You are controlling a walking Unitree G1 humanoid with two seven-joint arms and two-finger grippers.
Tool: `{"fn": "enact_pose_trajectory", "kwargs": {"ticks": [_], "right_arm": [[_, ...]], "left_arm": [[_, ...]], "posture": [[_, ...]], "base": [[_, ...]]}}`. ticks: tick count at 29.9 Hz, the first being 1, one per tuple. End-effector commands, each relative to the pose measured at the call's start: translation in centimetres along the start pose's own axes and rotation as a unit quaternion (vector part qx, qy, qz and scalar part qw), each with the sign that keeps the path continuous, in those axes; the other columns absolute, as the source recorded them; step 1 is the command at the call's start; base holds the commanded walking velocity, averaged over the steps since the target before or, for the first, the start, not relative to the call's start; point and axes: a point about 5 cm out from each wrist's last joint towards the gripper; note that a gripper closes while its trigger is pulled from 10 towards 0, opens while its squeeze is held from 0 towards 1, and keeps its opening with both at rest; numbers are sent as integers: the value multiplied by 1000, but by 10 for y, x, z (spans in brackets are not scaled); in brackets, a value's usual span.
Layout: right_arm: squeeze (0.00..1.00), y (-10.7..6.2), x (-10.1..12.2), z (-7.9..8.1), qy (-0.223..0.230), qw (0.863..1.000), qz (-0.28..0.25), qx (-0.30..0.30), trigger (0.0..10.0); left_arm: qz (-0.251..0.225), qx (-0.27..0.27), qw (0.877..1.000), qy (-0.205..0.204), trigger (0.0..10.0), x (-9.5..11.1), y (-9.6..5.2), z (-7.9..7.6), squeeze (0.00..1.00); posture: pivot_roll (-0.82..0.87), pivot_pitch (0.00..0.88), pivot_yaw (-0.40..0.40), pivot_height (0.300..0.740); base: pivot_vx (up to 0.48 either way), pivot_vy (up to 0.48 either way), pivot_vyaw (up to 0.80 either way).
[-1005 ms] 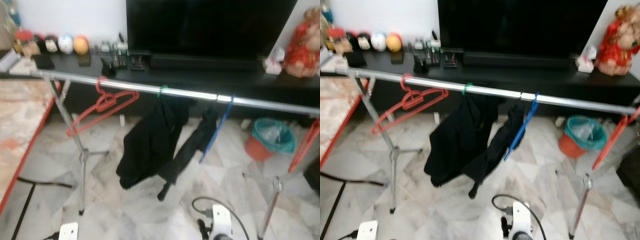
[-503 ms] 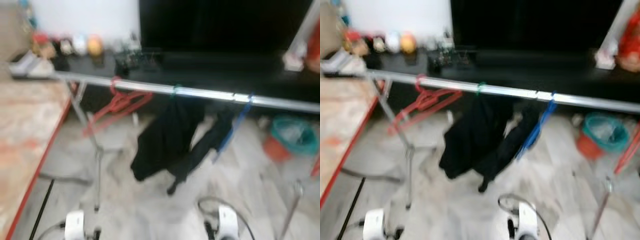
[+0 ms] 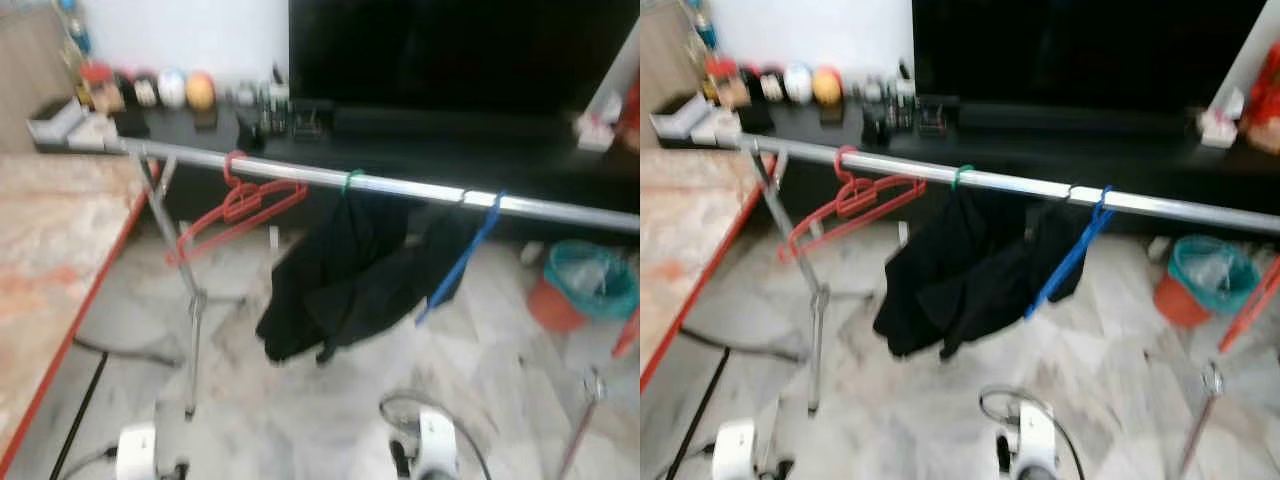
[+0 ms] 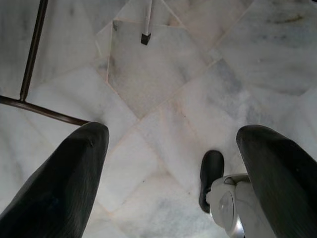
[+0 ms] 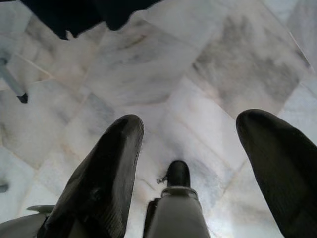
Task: Hang hanger
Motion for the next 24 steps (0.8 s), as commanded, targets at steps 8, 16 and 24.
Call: {"fn": "enact_pose_trajectory", "kwargs": {"ticks": [8, 16, 24], "right_arm": [[0, -1, -5, -3, 2, 1000, 14, -9, 10000], [0, -1, -7, -3, -11, 1000, 20, -6, 10000], [0, -2, -9, -2, -14, 1000, 21, -1, 10000]], "left_arm": [[-10, -1, 1000, -2, 10000, 7, 2, -3, 0], [-6, -6, 1000, 2, 10000, 7, 3, -7, 0], [-14, -26, 999, 17, 10000, 12, 4, -14, 0]], "posture": [[18, 0, -7, 740], [22, 0, -15, 740], [63, 0, -17, 740]], "base": [[0, 0, 0], [0, 0, 0], [0, 0, 0]]}}
Point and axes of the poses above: a point about 5 cm out from each wrist's last joint towards the gripper, its own y axis pointing out of the wrist towards the gripper, its own x axis along the axis of the wrist's last joint, z = x × y, and after that the axes turned 12 degrees about -y, right-handed
